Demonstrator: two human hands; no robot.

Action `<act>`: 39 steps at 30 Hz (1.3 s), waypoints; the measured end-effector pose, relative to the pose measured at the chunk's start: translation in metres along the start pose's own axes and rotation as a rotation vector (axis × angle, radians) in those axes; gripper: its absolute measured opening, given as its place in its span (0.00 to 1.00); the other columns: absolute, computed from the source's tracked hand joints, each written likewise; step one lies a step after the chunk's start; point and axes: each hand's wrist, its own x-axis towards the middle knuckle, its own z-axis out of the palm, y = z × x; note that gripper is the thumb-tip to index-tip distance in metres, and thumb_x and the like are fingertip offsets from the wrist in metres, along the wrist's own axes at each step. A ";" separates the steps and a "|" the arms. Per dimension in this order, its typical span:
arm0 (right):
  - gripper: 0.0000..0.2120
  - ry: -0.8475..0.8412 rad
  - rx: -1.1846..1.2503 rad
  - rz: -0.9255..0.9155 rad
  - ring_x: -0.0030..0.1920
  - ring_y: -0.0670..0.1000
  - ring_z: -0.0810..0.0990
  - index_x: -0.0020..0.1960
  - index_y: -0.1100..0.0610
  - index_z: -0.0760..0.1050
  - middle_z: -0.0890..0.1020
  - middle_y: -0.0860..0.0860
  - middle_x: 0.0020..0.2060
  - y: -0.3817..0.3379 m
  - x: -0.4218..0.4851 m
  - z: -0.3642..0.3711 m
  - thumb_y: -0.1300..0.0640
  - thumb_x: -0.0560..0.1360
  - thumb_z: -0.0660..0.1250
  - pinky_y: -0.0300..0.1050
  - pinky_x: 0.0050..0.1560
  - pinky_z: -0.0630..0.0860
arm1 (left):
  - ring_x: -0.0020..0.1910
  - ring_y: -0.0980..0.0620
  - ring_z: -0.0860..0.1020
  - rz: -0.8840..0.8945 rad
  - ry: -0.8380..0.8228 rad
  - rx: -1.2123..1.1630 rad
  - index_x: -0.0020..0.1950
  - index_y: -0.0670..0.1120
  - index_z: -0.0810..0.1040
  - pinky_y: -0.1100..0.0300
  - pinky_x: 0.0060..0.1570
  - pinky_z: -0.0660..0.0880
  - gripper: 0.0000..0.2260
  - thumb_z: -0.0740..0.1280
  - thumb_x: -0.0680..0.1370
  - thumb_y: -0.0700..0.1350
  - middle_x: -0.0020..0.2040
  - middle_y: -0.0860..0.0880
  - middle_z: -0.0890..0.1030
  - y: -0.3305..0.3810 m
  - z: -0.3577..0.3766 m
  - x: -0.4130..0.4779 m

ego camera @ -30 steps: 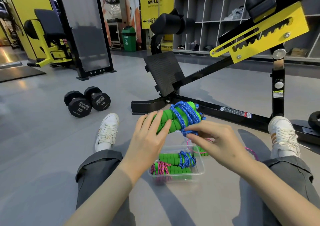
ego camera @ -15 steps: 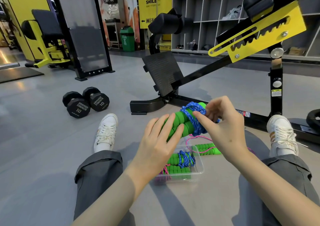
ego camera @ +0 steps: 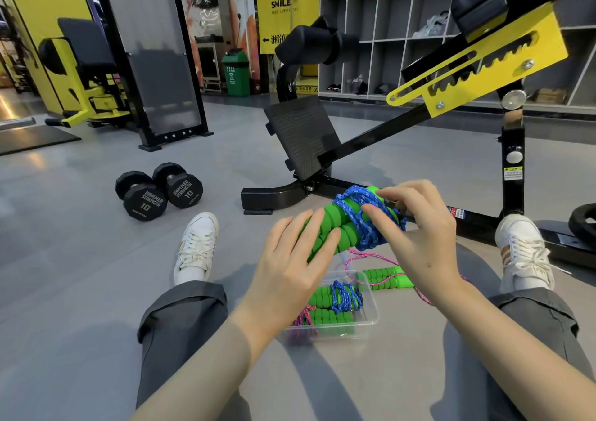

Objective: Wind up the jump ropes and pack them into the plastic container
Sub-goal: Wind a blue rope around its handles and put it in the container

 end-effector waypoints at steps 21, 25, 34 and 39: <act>0.09 -0.267 -0.120 0.019 0.40 0.51 0.67 0.40 0.59 0.69 0.70 0.49 0.36 -0.003 0.009 0.001 0.62 0.73 0.69 0.37 0.40 0.65 | 0.56 0.38 0.77 0.010 -0.012 -0.002 0.54 0.39 0.82 0.46 0.56 0.71 0.10 0.66 0.75 0.34 0.57 0.36 0.79 0.001 0.001 -0.001; 0.07 -0.146 -0.249 -0.250 0.39 0.52 0.64 0.39 0.62 0.71 0.71 0.54 0.36 0.004 0.005 0.008 0.62 0.73 0.66 0.44 0.39 0.63 | 0.55 0.38 0.78 -0.005 -0.006 0.005 0.53 0.39 0.83 0.46 0.55 0.72 0.09 0.66 0.75 0.33 0.57 0.36 0.80 0.000 0.001 0.001; 0.09 -0.160 -0.165 -0.423 0.36 0.57 0.73 0.42 0.65 0.80 0.78 0.57 0.37 0.015 -0.007 0.003 0.61 0.75 0.65 0.53 0.37 0.70 | 0.57 0.37 0.77 -0.007 -0.029 0.016 0.54 0.39 0.83 0.45 0.57 0.71 0.10 0.67 0.74 0.34 0.58 0.36 0.79 -0.004 0.004 -0.005; 0.11 -0.195 0.024 -0.056 0.45 0.48 0.68 0.42 0.59 0.79 0.74 0.50 0.41 0.005 0.000 0.002 0.52 0.73 0.65 0.42 0.48 0.66 | 0.56 0.37 0.78 0.003 -0.032 0.012 0.53 0.39 0.83 0.45 0.56 0.73 0.10 0.67 0.74 0.34 0.57 0.36 0.79 -0.001 0.005 -0.006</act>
